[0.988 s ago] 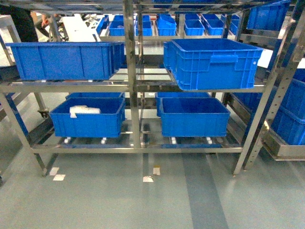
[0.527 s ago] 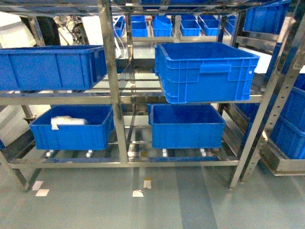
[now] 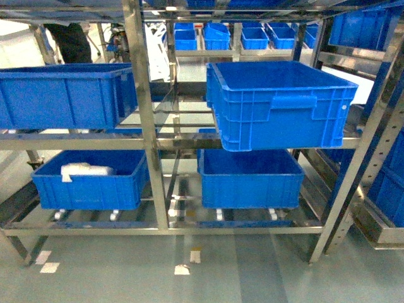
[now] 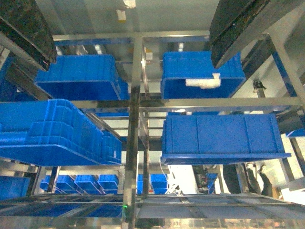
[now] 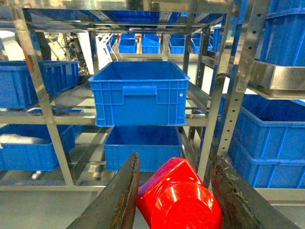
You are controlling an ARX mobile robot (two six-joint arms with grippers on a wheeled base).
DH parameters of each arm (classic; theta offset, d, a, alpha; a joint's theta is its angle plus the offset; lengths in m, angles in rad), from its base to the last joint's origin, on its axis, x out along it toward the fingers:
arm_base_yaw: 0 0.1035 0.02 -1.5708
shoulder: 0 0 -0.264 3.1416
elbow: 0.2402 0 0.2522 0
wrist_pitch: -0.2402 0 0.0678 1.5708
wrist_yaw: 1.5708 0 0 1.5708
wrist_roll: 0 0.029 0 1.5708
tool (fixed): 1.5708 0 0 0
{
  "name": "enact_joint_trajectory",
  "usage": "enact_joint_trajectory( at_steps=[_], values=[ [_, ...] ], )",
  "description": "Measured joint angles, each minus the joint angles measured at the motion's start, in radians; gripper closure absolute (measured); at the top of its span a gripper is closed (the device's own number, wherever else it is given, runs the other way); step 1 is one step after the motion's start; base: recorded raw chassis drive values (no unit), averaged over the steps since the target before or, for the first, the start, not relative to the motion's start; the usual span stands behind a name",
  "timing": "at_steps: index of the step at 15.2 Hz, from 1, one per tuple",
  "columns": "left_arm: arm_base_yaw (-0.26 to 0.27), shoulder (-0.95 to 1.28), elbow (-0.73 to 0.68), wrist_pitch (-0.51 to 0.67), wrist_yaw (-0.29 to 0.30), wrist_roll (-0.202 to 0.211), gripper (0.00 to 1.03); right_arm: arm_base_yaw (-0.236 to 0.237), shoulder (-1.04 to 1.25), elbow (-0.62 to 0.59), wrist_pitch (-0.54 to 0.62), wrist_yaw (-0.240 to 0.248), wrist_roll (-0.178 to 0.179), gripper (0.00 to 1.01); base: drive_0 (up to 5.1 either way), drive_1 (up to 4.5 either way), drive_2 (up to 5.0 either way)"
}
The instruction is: Pick red block from blue box to shelf
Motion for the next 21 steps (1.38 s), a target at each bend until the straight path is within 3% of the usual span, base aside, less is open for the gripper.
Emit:
enact_joint_trajectory(
  at_steps=[21],
  values=[
    [-0.001,0.0,0.0,-0.003,0.0,0.0,0.05,0.0,0.0,0.0,-0.001,-0.001,0.0,0.63,0.2,4.55,-4.1]
  ],
)
